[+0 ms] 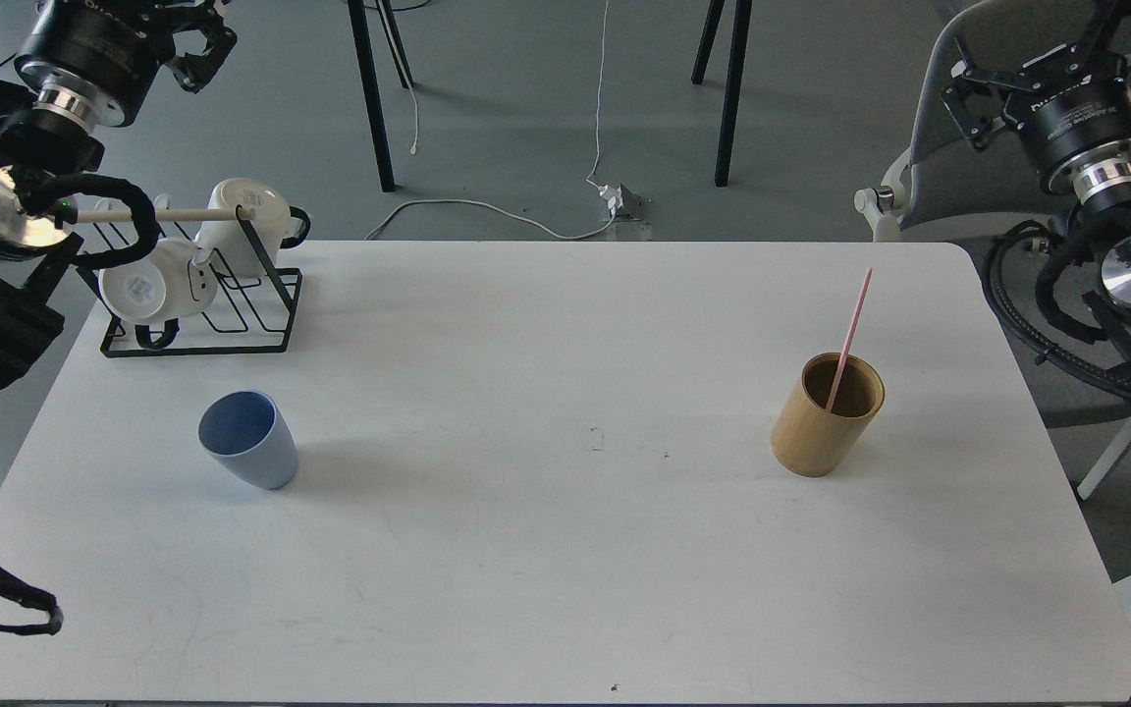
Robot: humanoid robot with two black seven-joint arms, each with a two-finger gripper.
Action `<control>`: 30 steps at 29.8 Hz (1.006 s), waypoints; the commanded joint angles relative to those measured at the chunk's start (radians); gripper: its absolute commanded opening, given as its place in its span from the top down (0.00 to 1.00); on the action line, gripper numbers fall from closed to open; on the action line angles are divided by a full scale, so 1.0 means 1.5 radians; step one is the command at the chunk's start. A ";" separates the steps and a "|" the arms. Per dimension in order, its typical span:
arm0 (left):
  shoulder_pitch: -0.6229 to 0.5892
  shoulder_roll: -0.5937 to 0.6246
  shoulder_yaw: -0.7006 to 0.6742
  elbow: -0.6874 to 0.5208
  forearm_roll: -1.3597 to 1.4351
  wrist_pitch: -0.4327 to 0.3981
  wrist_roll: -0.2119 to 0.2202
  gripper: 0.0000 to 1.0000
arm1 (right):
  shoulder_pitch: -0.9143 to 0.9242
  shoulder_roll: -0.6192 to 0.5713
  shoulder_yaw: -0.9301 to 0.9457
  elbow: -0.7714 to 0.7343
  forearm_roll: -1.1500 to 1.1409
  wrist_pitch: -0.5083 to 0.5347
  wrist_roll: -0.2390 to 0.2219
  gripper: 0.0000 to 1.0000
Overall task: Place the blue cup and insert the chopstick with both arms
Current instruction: 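Move the left gripper down toward the light blue cup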
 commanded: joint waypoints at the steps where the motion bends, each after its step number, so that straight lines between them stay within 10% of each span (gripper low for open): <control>1: 0.004 0.041 0.003 -0.061 0.004 0.000 0.004 0.00 | 0.001 -0.001 0.001 0.000 0.000 0.000 -0.001 0.00; 30: 0.058 0.448 0.195 -0.494 1.013 0.000 -0.049 0.02 | -0.052 -0.037 0.024 0.016 0.002 0.045 -0.001 0.00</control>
